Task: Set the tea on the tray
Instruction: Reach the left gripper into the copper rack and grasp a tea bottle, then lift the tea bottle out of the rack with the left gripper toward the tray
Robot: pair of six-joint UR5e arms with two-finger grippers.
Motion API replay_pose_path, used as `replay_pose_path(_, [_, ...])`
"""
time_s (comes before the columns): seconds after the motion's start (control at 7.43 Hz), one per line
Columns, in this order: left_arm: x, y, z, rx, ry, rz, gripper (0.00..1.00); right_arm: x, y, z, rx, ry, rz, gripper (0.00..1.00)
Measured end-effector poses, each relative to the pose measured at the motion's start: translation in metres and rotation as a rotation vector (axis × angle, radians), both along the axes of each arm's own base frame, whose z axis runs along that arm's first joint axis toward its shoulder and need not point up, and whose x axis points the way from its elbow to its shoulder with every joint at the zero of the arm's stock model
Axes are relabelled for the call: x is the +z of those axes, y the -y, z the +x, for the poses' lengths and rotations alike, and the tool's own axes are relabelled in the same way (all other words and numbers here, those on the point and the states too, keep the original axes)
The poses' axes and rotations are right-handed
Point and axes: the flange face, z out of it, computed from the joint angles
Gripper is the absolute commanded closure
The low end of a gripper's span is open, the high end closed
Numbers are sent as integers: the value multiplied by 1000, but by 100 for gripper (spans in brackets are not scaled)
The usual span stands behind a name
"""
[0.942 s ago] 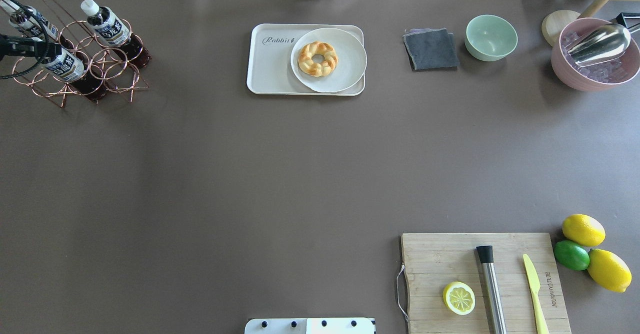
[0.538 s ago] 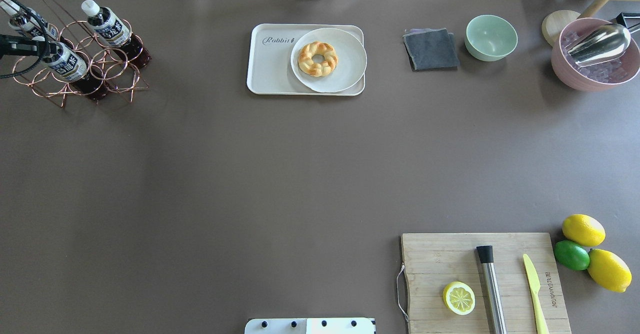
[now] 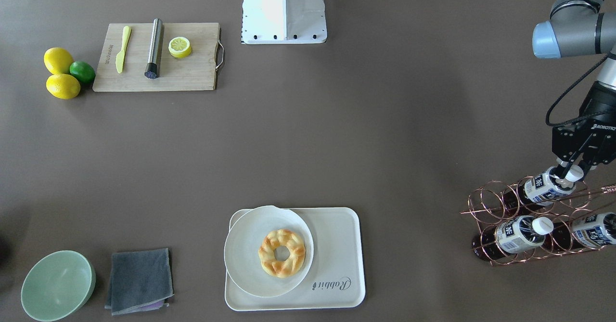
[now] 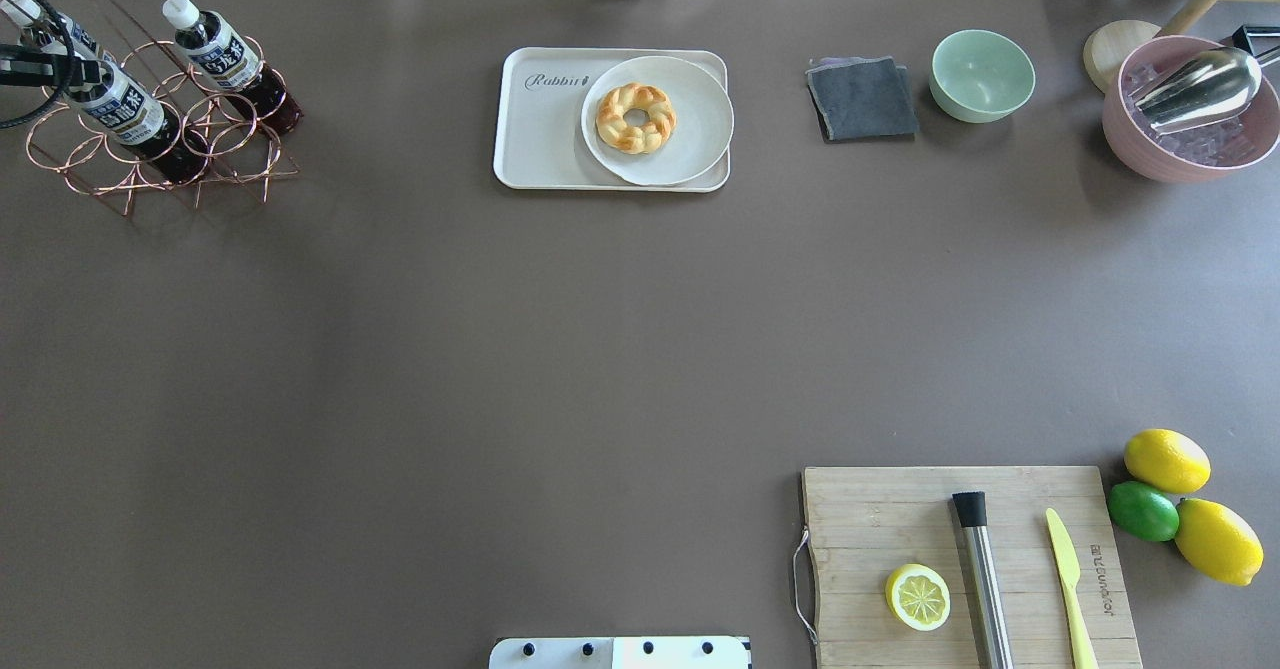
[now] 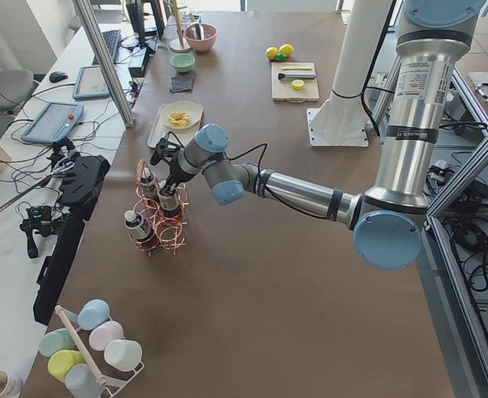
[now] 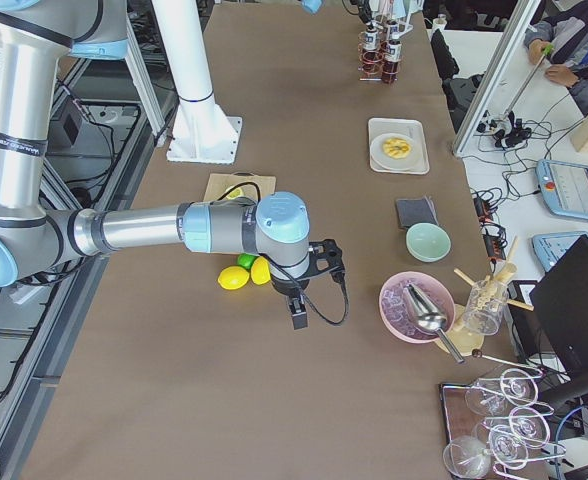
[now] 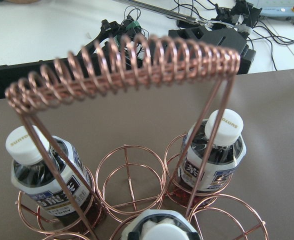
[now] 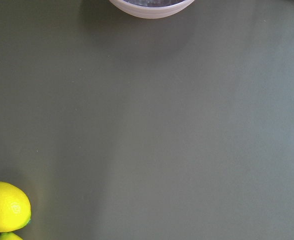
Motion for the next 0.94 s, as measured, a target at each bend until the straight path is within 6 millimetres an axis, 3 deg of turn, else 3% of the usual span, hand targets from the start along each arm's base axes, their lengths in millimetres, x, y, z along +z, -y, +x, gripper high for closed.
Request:
replay_pose_path(0.54, [-60,-7,-55,-53,-30,37,100,2,1,-5,-8,2,-10,0])
replay_pose_path(0.94, [-105,-19,-81,-59,-22,36,100,3,3,-13,-15,3,-24,0])
